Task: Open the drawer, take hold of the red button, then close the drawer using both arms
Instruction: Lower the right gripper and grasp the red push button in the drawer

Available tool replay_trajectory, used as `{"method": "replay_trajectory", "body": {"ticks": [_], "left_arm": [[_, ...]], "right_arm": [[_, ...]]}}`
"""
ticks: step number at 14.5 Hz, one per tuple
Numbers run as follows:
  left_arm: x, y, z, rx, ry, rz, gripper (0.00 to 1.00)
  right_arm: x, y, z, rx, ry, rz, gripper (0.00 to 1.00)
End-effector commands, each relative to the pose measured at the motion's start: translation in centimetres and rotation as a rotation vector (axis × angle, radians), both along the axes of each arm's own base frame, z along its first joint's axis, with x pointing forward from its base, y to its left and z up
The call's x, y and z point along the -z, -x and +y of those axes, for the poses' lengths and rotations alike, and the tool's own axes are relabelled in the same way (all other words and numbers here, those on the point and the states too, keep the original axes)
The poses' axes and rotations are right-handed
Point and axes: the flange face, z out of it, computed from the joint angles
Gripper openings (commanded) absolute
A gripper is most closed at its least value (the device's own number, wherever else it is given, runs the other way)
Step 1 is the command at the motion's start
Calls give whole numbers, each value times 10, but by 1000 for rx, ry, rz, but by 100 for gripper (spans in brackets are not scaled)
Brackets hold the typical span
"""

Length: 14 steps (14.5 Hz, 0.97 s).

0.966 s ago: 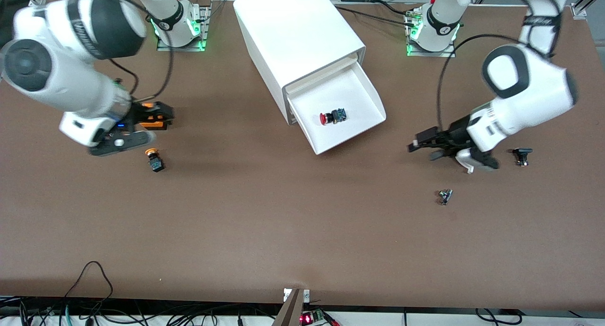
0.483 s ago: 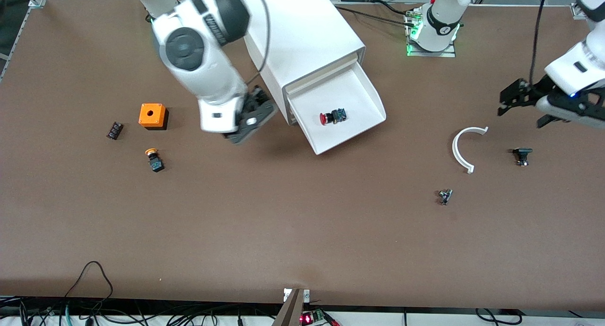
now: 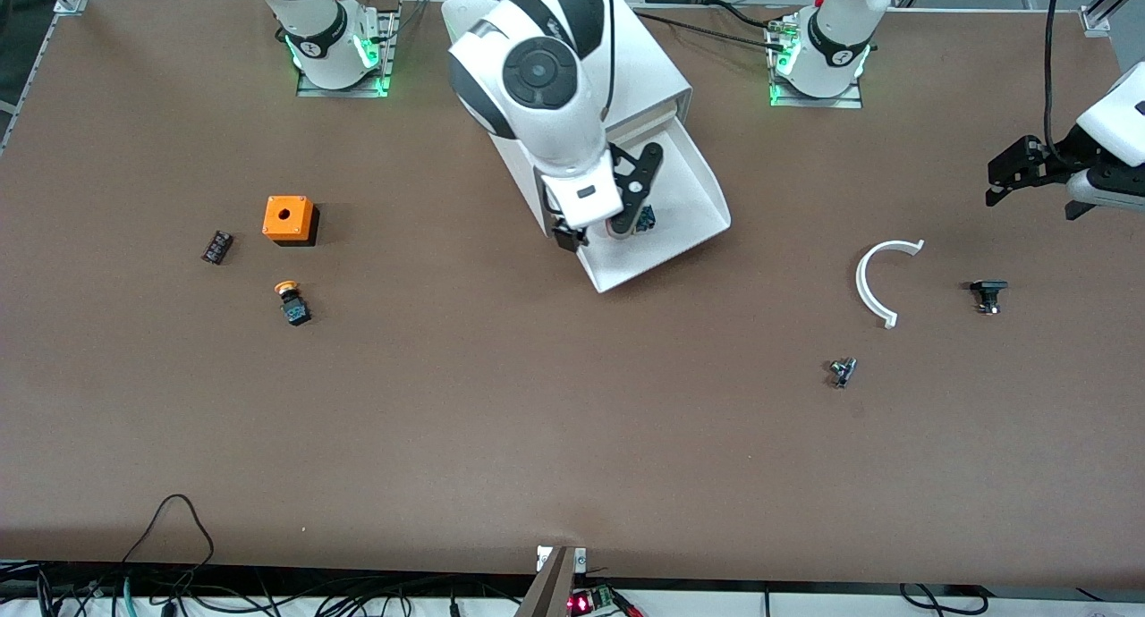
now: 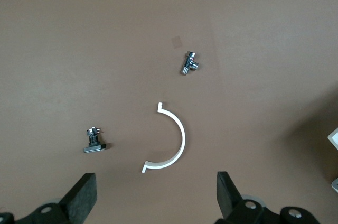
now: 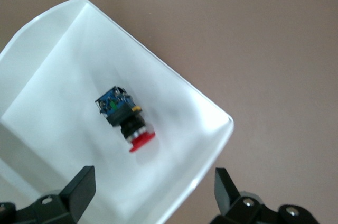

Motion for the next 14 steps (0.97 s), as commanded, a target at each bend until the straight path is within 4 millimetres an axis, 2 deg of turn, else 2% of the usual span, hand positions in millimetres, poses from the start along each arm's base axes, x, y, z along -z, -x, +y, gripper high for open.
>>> {"method": "replay_trajectory", "body": {"ticks": [1, 5, 9, 14], "left_arm": [[-2, 1, -6, -8, -27, 9, 100], [-3, 1, -8, -7, -27, 7, 100], [-7, 1, -9, -2, -27, 1, 100], [-13, -1, -12, 9, -30, -9, 100]], "right_arm": [[15, 3, 26, -138, -26, -37, 100], [28, 28, 48, -289, 3, -61, 100], [57, 27, 50, -393, 49, -77, 100], [69, 28, 53, -438, 58, -83, 100]]}}
